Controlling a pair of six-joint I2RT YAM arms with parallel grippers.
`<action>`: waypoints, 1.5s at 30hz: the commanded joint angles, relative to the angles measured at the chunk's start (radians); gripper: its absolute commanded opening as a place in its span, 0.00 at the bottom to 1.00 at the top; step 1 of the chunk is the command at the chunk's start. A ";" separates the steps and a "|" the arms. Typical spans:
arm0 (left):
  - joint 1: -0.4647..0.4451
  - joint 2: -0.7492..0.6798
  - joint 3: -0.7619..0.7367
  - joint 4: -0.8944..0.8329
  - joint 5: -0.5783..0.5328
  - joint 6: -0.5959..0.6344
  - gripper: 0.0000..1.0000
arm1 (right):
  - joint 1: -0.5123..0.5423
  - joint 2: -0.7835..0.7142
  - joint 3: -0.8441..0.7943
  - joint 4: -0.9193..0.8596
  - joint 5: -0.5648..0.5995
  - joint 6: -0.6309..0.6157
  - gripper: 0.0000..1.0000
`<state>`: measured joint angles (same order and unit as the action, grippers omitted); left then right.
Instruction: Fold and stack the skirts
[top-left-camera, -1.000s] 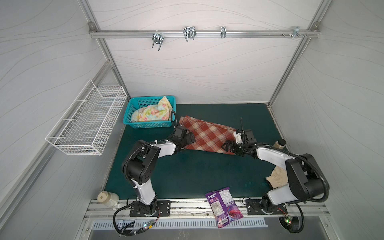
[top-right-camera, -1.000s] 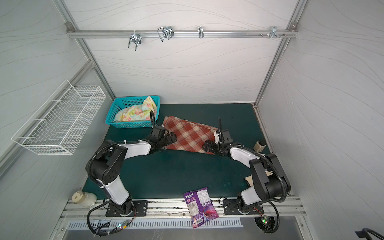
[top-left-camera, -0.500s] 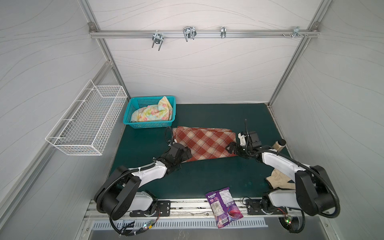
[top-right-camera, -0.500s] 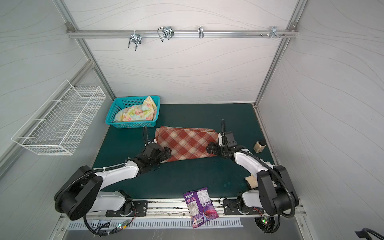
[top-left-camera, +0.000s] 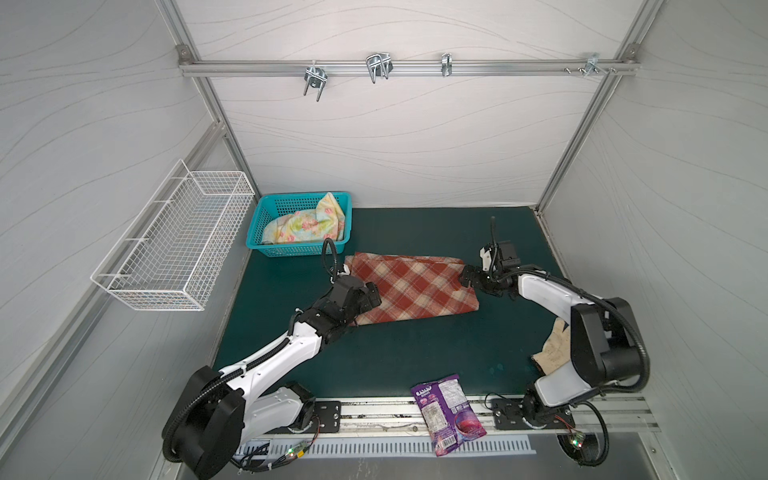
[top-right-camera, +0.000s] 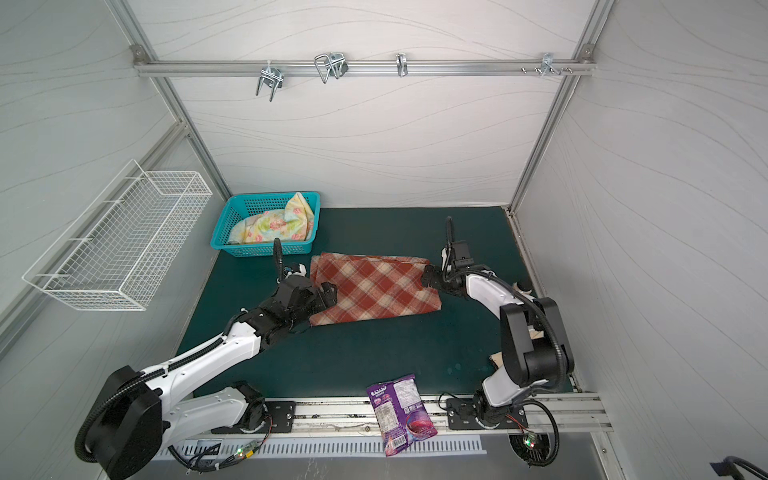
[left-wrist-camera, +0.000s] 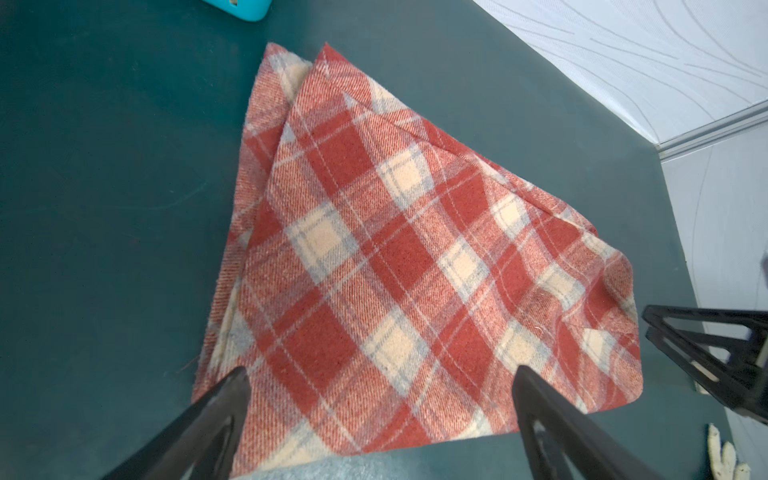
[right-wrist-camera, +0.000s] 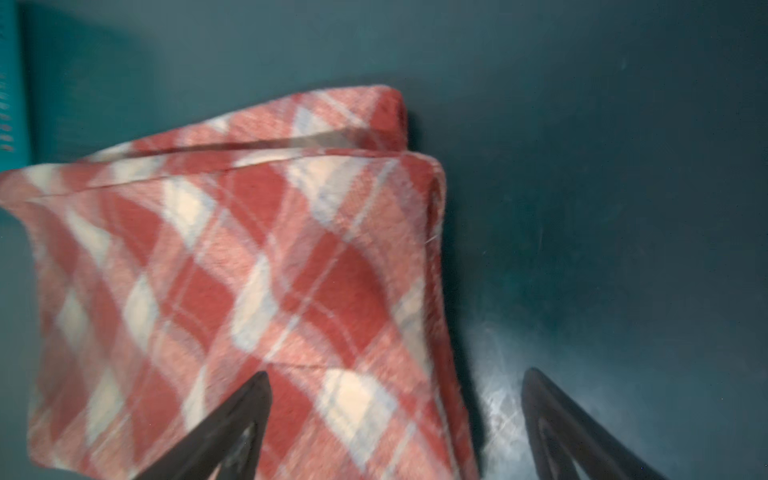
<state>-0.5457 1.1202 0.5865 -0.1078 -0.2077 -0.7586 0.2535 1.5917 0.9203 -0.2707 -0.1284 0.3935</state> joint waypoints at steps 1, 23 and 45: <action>0.011 -0.014 0.032 -0.040 -0.031 0.023 0.98 | -0.010 0.061 0.046 -0.023 -0.036 -0.037 0.87; 0.146 -0.060 0.006 -0.061 0.082 0.019 0.98 | 0.037 0.255 0.062 0.054 -0.131 0.023 0.51; 0.150 -0.014 0.024 0.045 0.204 0.048 0.98 | -0.026 0.002 0.170 -0.212 0.074 -0.127 0.00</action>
<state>-0.3920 1.0821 0.5854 -0.1284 -0.0422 -0.7242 0.2375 1.6604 1.0443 -0.3820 -0.1349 0.3176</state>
